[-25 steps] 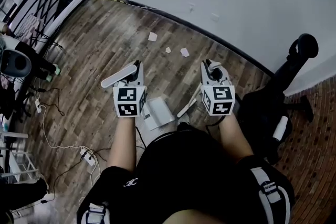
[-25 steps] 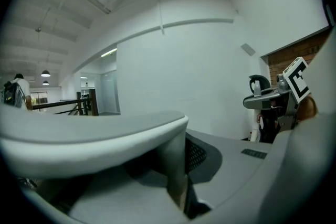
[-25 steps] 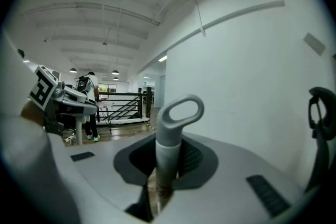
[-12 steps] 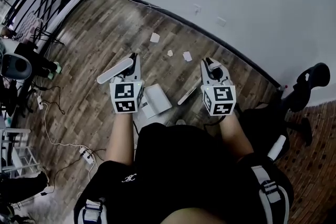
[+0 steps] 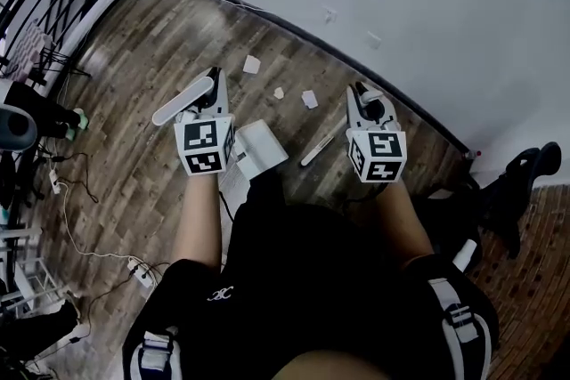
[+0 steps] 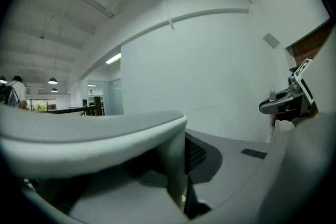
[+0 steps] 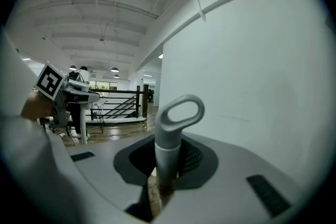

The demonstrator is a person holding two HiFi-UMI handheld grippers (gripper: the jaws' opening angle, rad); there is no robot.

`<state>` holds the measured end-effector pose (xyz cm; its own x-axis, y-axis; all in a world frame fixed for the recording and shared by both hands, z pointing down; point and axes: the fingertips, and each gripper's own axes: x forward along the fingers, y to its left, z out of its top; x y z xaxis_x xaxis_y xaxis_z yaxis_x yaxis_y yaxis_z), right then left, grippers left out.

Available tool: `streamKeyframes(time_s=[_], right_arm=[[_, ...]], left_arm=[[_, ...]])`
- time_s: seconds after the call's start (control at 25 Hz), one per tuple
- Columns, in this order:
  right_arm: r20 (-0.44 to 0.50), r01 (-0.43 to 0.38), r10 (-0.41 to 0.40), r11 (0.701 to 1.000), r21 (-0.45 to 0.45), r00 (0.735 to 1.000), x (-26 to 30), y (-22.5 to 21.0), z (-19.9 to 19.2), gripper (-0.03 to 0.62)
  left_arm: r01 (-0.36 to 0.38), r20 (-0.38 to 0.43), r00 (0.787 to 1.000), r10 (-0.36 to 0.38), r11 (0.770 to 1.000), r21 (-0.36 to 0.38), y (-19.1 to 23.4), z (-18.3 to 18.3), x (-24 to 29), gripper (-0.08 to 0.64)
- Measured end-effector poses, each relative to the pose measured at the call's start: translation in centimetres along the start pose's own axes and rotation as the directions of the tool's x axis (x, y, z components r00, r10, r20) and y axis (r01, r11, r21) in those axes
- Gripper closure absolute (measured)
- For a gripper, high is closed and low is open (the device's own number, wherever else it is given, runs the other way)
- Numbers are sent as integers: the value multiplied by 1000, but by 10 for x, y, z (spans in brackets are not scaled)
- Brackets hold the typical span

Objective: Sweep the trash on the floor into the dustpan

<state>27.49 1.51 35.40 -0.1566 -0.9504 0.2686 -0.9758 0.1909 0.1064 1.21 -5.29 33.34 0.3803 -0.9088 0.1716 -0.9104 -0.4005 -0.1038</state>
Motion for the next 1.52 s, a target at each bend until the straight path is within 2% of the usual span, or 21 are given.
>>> streamKeyframes(time_s=[0.24, 0.52, 0.64, 0.76, 1.16, 1.24, 1.36, 1.52], right_arm=[[-79, 94, -93, 996, 8, 993, 71, -19, 1, 529], [-169, 235, -232, 972, -2, 958, 132, -42, 7, 529], [-197, 261, -262, 965, -30, 945, 163, -48, 6, 528], [-230, 266, -272, 962, -58, 934, 191, -53, -1, 528], [-359, 168, -236, 963, -210, 903, 277, -75, -39, 523], [-387, 114, -209, 961, -253, 898, 296, -76, -53, 523], [-430, 4, -150, 947, -320, 890, 325, -74, -76, 523], [-444, -110, -68, 925, -364, 894, 371, -71, -88, 525]], left_arm=[[25, -26, 999, -26, 999, -36, 50, -26, 89, 537], [47, -70, 996, -57, 988, -146, 114, -57, 178, 537], [58, -85, 994, -73, 985, -165, 134, -68, 213, 537], [36, -109, 992, -56, 983, -179, 147, -84, 241, 537], [-72, -184, 982, 36, 979, -192, 163, -145, 296, 525], [-126, -203, 975, 87, 974, -187, 170, -165, 305, 525], [-216, -253, 954, 163, 956, -200, 176, -200, 315, 518], [-255, -283, 939, 193, 945, -204, 174, -233, 330, 517]])
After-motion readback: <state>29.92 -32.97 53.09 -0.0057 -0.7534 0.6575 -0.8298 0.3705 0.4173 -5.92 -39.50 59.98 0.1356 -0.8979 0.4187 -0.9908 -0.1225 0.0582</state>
